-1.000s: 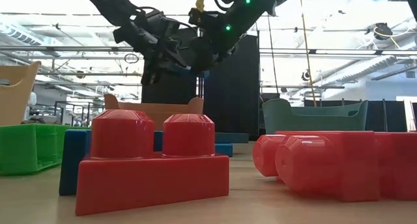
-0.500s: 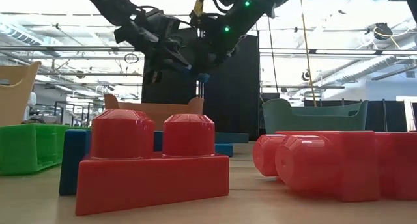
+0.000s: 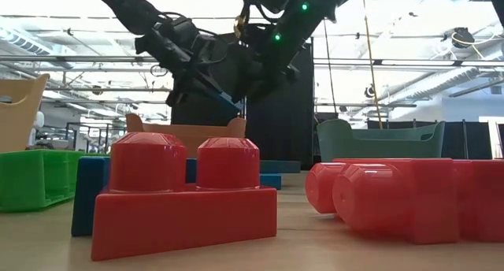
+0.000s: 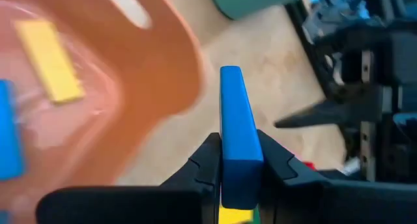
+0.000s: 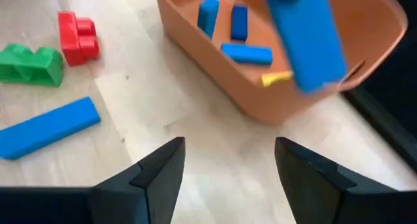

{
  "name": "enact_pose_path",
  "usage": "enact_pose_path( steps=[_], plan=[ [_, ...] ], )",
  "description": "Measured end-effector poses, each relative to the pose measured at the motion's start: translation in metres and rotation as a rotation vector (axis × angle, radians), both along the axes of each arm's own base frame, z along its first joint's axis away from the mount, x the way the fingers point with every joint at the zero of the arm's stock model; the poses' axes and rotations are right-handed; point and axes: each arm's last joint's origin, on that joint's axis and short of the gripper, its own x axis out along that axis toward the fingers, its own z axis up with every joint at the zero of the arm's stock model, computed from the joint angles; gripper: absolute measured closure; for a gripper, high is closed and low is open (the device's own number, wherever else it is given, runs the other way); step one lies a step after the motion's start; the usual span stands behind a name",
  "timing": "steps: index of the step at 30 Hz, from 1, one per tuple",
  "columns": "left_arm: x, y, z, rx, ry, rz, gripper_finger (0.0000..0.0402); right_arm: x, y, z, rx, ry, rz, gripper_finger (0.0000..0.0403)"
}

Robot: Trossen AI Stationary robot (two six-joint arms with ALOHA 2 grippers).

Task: Sort blocks by size
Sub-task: Put the blue rectangular block into the orange bin

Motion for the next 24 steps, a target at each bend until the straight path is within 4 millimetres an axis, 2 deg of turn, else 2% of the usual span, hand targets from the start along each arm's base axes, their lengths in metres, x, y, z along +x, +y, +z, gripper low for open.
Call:
enact_pose_path(
  steps=[10,14,19,24],
  plan=[
    [-0.017,0.016,-0.005,0.095,0.136,0.145,0.0358,-0.003,0.001,-0.003,0.043,0.022,-0.016,0.0177],
    [-0.023,0.018,-0.008,0.119,0.212,0.198,0.0357,0.0,-0.001,-0.008,0.148,-0.003,0.014,0.0177],
    [-0.028,0.018,-0.012,0.155,0.287,0.194,0.0357,0.01,0.0,-0.025,0.283,-0.007,0.109,0.0177],
    [-0.03,0.016,-0.014,0.176,0.33,0.161,0.0357,0.015,0.005,-0.044,0.325,0.037,0.137,0.0177]
  ],
)
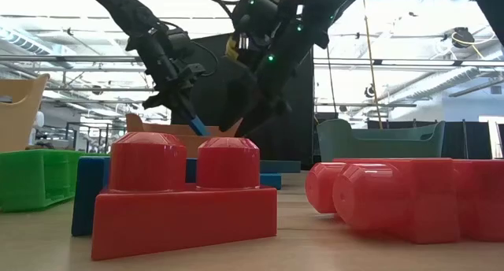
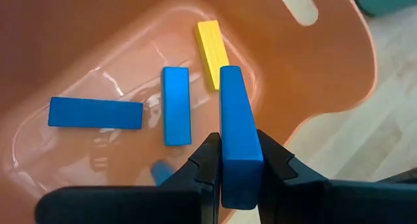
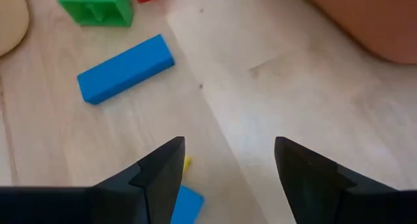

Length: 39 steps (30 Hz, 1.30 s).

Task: Sort blocks by size
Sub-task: Put the blue rectangular block into the orange bin

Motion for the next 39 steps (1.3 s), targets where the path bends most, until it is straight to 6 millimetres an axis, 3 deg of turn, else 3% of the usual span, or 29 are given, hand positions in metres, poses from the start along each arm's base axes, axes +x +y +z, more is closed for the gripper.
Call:
enact_pose_path(
  steps=[5,16,22,39],
  plan=[
    [-0.002,-0.001,-0.001,0.004,0.035,0.007,0.0343,0.001,0.008,-0.003,0.014,0.009,0.03,0.0177],
    [-0.002,0.0,-0.001,0.018,0.048,0.031,0.0252,0.001,0.02,-0.003,0.052,0.015,0.085,0.0177],
    [-0.001,-0.001,0.001,0.011,0.021,0.019,0.0245,0.001,0.023,-0.004,0.073,0.017,0.112,0.0177],
    [-0.023,-0.026,0.062,0.197,-0.168,0.016,0.0245,-0.008,0.046,-0.017,0.132,0.157,0.085,0.0177]
  ],
)
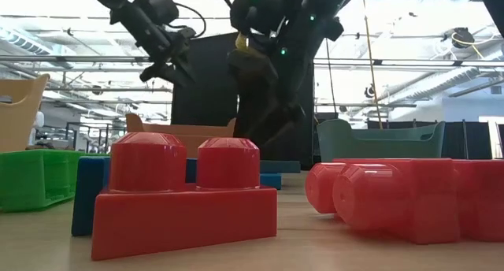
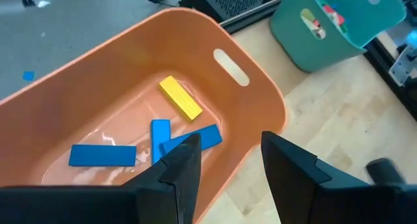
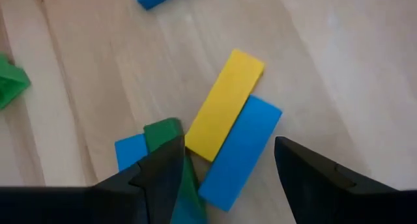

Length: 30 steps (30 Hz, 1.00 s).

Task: Sort blocks by size
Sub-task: Put the blue rectangular block into the orange bin

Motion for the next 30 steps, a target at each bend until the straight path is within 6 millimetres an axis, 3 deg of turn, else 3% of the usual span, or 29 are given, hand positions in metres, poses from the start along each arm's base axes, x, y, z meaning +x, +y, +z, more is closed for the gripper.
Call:
enact_pose_path(
  steps=[5,14,30],
  plan=[
    [-0.003,-0.004,0.005,0.013,-0.012,-0.001,0.0245,0.001,0.006,-0.026,0.021,0.084,-0.033,0.0177],
    [-0.004,-0.004,0.006,0.017,-0.009,-0.005,0.0245,-0.007,0.004,-0.029,-0.038,0.166,-0.081,0.0184],
    [-0.005,-0.005,0.004,0.003,0.006,-0.006,0.0245,-0.005,-0.006,-0.028,-0.092,0.156,-0.015,0.0302]
  ],
)
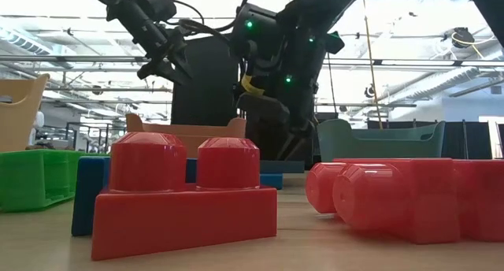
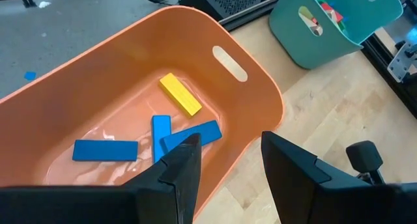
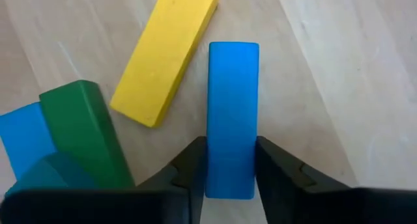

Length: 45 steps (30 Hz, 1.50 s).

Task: Sort blocks by size
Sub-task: Put the blue rectangular block into the orange bin

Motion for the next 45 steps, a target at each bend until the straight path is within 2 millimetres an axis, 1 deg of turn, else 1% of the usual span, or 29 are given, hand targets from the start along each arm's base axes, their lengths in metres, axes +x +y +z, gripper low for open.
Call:
enact_pose_path(
  steps=[4,9,16,22,29,34,40,45],
  plan=[
    [0.0,0.0,0.0,-0.001,0.0,-0.001,0.0245,0.0,-0.003,0.001,-0.004,-0.003,0.002,0.0317],
    [0.0,0.0,0.0,-0.004,-0.003,-0.006,0.0245,0.002,-0.01,0.001,-0.008,-0.02,-0.016,0.0315],
    [0.003,-0.004,0.001,-0.07,-0.079,-0.133,0.0245,0.007,-0.02,0.006,-0.026,-0.083,-0.015,0.0314],
    [0.003,-0.005,0.001,-0.096,-0.104,-0.169,0.0245,0.008,-0.025,0.011,-0.075,-0.112,-0.026,0.0314],
    [-0.001,-0.01,-0.004,-0.17,-0.053,-0.171,0.0245,0.01,-0.027,0.027,-0.168,-0.185,-0.023,0.0314],
    [-0.001,-0.015,-0.006,-0.237,-0.065,-0.226,0.0245,0.012,-0.032,0.043,-0.247,-0.268,-0.031,0.0314],
    [0.008,-0.019,-0.01,-0.268,-0.076,-0.288,0.0245,0.016,-0.036,0.054,-0.353,-0.333,-0.049,0.0314],
    [0.019,-0.023,-0.018,-0.304,-0.048,-0.318,0.0245,0.021,-0.039,0.064,-0.375,-0.361,-0.042,0.0314]
  ],
)
